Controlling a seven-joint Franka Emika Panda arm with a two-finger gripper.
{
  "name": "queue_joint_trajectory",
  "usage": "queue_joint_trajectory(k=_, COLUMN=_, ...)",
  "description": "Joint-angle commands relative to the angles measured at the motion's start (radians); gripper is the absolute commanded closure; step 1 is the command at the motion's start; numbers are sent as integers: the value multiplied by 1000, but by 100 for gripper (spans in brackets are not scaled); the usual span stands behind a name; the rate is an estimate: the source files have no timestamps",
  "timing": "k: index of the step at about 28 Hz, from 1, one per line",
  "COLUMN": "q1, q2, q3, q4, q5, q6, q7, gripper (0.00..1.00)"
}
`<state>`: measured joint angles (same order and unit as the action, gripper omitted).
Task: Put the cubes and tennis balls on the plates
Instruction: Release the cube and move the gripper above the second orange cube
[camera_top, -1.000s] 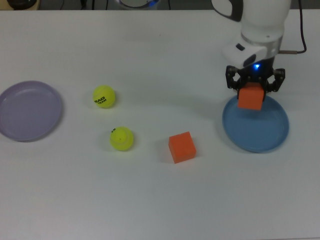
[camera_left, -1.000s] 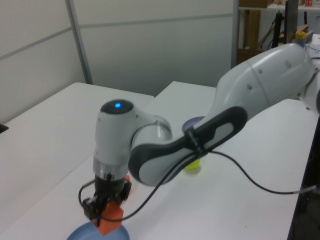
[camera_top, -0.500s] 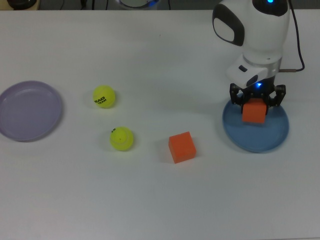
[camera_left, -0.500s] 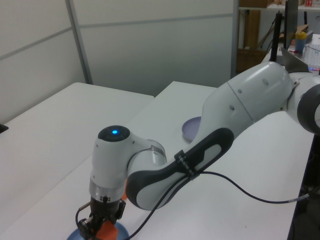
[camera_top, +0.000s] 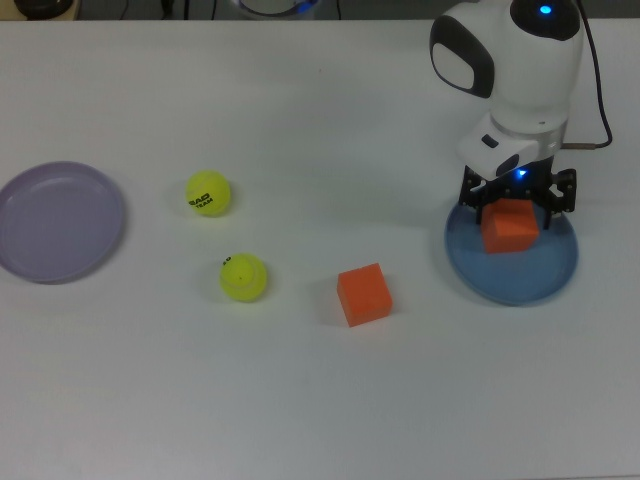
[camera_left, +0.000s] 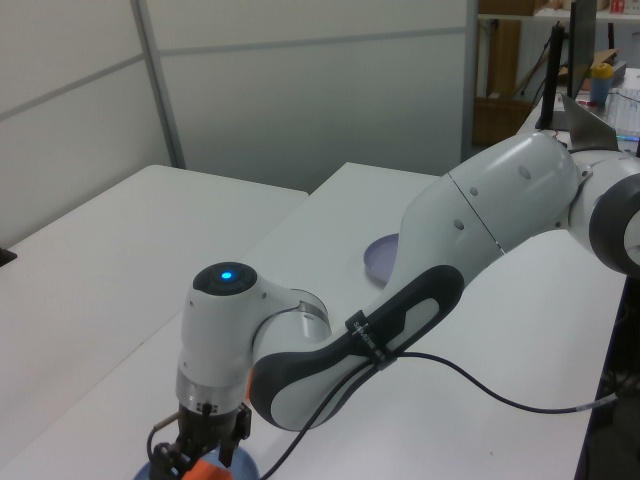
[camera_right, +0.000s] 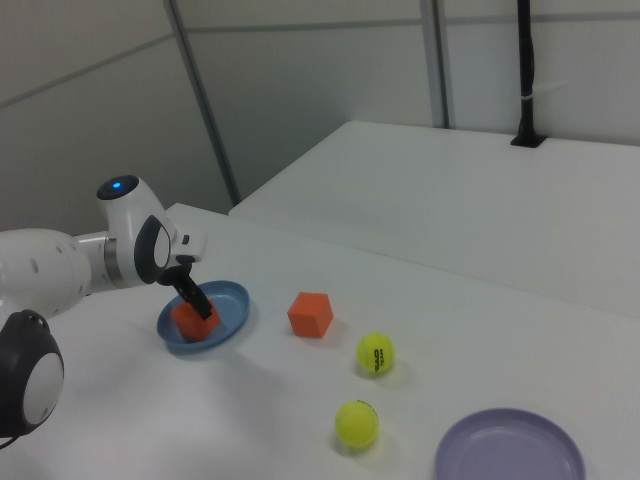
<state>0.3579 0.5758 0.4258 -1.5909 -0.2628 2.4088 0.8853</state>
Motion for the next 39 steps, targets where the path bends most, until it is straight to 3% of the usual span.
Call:
queue_joint_trajectory(k=1, q1=16, q2=-4, q3=-31, q4=58, q5=-15, q6=4, q7=50, gripper=0)
queue_joint_trajectory(k=8, q1=0, q2=-62, q3=-93, q4=63, q5=-4, q6=3, q7=-37, gripper=0)
queue_joint_trajectory(k=13, q1=-43, q2=-71, q3=-105, q4=63, q5=-7, q6=0, q7=-230, gripper=0)
queue_joint_trajectory(k=19, q1=-69, q2=-77, q3=-168, q4=63, q5=10, q6=-4, q7=-435, gripper=0)
queue_joint_trajectory(k=23, q1=-105, q2=-77, q3=-194, q4=65, q5=128, q6=-34, q7=-606, gripper=0)
queue_joint_trajectory(k=25, q1=-106, q2=-77, q3=-241, q4=89, q5=209, q6=-83, q7=-687, gripper=0)
queue_joint_trajectory(k=29, q1=-106, q2=-76, q3=-289, q4=100, q5=304, q6=-120, q7=-782, gripper=0)
queue_joint_trajectory(k=33, q1=-105, q2=-71, q3=-311, q4=100, q5=324, q6=-122, q7=-809, gripper=0)
queue_joint_trajectory(k=39, q1=-105, q2=-67, q3=-309, q4=97, q5=326, q6=-123, q7=-818, gripper=0)
